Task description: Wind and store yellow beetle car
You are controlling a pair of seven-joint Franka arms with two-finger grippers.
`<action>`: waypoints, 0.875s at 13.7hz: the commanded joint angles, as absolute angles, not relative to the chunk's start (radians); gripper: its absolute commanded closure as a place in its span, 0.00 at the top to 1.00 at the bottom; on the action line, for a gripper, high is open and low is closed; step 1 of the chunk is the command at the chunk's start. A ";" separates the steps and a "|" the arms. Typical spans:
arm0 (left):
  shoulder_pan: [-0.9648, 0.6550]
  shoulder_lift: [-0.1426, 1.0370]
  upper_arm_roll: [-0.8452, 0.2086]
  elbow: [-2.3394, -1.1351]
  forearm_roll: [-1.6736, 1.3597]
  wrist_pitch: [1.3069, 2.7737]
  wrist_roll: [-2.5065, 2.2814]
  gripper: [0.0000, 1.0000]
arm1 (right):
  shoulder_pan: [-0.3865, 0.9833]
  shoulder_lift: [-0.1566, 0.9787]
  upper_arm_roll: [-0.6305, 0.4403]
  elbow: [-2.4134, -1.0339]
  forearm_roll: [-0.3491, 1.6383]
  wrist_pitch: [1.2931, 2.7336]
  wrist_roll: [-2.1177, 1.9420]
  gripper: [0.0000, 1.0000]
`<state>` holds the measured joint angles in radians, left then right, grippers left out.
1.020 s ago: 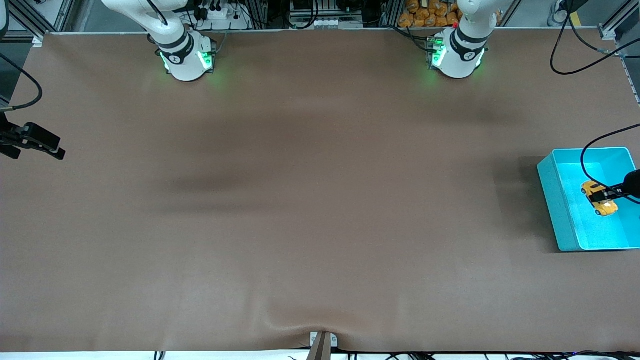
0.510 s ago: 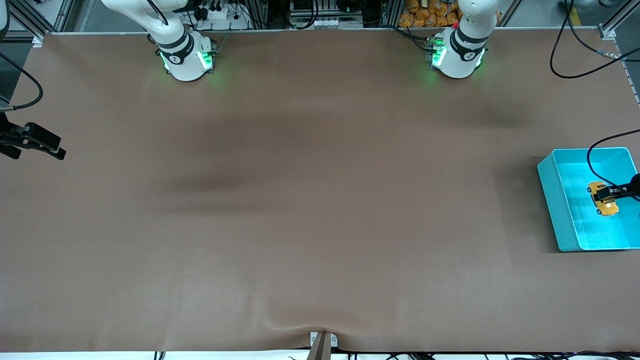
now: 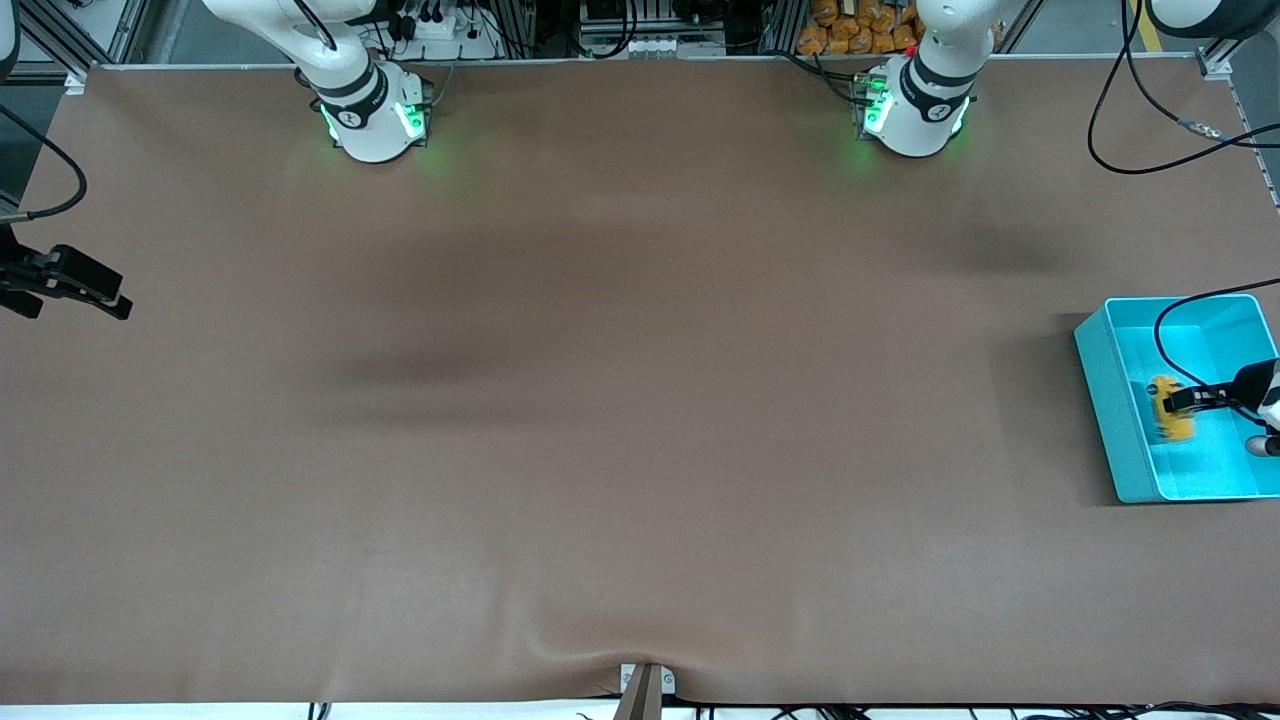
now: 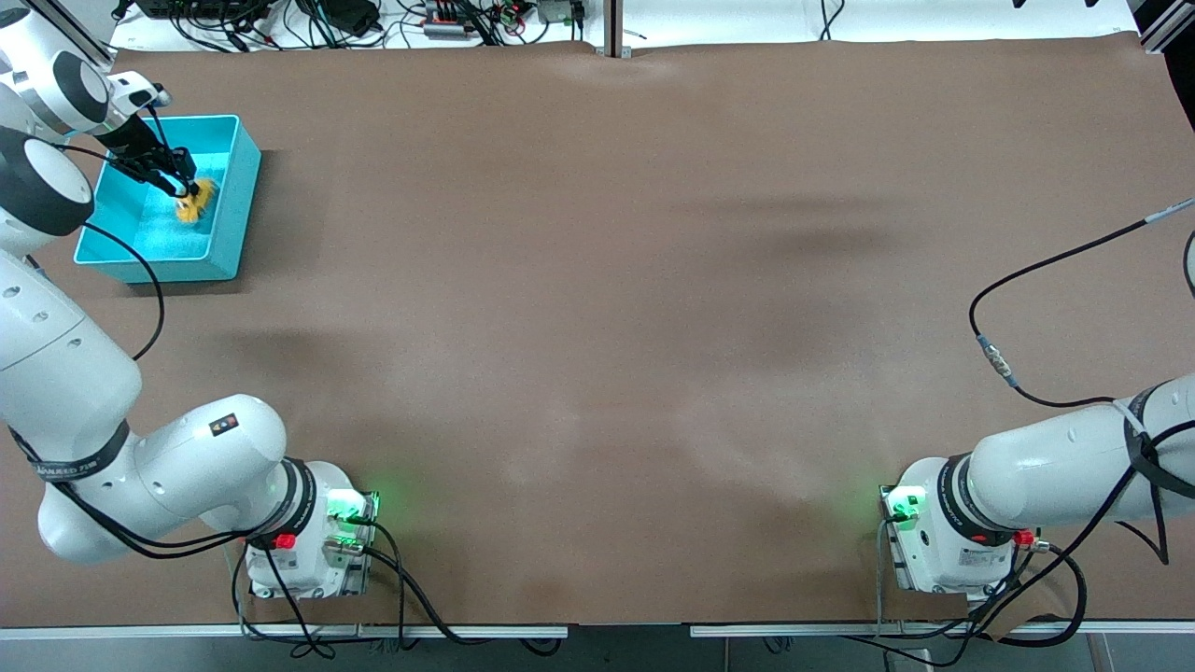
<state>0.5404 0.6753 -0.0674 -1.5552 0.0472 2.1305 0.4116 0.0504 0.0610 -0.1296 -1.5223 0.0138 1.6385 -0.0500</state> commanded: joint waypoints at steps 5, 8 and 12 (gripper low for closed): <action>0.476 0.507 -0.087 -1.540 0.038 1.999 0.420 1.00 | 0.051 0.064 -0.129 -1.503 0.020 1.628 -0.044 1.00; 0.370 0.401 -0.106 -1.543 0.038 1.884 0.289 1.00 | 0.051 0.064 -0.127 -1.499 0.020 1.628 -0.043 1.00; 0.226 0.295 -0.115 -1.548 0.037 1.797 0.069 1.00 | 0.052 0.063 -0.127 -1.497 0.020 1.626 -0.043 1.00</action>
